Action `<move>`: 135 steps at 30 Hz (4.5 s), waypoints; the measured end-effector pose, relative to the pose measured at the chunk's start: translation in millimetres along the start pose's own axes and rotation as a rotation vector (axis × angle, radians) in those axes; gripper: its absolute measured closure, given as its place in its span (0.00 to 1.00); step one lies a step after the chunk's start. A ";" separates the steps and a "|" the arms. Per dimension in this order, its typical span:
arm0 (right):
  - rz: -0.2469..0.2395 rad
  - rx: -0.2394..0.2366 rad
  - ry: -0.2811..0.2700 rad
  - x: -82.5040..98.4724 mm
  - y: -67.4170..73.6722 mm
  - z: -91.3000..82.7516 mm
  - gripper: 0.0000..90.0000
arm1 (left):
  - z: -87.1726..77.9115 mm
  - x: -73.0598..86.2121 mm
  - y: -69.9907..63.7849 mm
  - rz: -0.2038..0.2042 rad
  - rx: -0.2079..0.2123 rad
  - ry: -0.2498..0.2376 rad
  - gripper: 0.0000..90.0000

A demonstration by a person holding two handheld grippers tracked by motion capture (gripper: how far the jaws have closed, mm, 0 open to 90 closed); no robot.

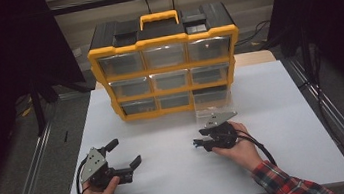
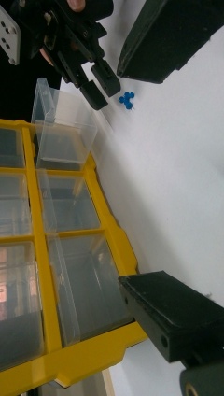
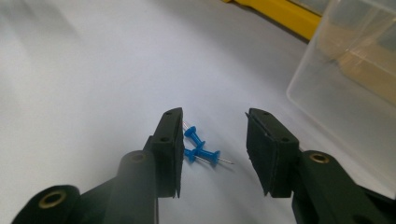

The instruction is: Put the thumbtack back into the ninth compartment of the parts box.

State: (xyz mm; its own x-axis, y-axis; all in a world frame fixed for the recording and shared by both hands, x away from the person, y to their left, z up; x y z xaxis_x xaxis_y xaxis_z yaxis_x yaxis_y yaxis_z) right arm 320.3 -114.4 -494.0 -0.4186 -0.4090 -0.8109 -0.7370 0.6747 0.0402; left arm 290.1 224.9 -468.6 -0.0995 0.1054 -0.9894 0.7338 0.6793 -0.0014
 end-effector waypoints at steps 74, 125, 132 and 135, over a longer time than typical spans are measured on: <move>0.099 -0.129 0.044 -17.9 -3.2 2.2 0.96 | -1.3 0.3 0.7 0.007 0.001 0.003 0.03; 0.150 -0.202 -0.007 -63.3 -26.5 -38.0 0.96 | -1.9 0.2 1.5 -0.010 0.010 -0.004 0.02; 0.166 -0.208 -0.008 -67.4 -31.0 -41.1 0.96 | -2.1 0.3 1.7 -0.014 0.020 -0.003 0.02; 0.164 -0.212 -0.014 -69.4 -32.9 -42.5 0.96 | -2.2 0.3 1.6 -0.013 0.013 -0.001 0.02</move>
State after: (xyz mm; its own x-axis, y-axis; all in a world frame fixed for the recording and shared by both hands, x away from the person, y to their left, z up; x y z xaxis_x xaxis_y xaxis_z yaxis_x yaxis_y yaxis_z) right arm 351.1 -134.3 -414.3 -0.5352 -0.2950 -0.7916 -0.7553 0.5867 0.2920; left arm 289.8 227.6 -468.6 -0.1078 0.0959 -0.9895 0.7413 0.6709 -0.0157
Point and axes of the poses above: each handheld gripper's, and its own axes: z roughly forward along the jaws, x roughly out of its underside, y roughly to its left, the point moved 3 cm from there along z, roughly forward along the jaws, and after that the axes turned 3 degrees about -y, right-handed, at the moved point
